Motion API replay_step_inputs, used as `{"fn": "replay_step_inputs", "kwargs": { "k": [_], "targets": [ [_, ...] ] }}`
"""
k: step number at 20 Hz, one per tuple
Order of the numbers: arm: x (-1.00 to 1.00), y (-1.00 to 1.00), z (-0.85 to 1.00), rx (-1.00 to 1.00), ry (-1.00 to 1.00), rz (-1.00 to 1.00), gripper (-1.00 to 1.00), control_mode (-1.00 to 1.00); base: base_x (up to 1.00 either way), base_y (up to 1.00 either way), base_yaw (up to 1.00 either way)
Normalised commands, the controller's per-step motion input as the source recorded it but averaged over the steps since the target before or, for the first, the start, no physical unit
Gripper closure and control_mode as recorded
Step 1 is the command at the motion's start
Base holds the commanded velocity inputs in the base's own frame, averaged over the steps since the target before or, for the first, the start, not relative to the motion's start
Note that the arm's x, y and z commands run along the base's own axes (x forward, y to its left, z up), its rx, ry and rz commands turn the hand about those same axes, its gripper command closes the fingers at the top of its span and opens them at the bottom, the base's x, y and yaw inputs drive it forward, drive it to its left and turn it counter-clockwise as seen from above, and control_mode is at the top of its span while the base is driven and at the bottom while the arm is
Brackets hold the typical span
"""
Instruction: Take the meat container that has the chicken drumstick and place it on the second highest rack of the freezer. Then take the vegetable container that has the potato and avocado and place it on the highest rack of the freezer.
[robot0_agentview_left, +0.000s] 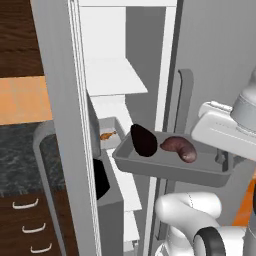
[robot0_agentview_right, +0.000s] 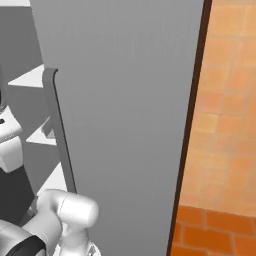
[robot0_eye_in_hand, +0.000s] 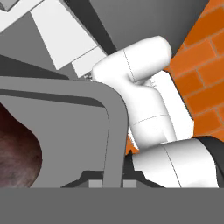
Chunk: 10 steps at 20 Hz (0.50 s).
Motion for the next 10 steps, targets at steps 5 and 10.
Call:
{"fn": "replay_step_inputs", "kwargs": {
  "k": [5, 10],
  "targets": [
    [0.00, 0.00, 0.00, 0.00, 0.00, 0.00, 1.00, 1.00, 0.04, -0.07, 0.51],
    [0.04, 0.20, 0.06, 0.00, 0.00, 0.00, 1.00, -1.00, 0.17, 0.21, 0.06]
  ]
}}
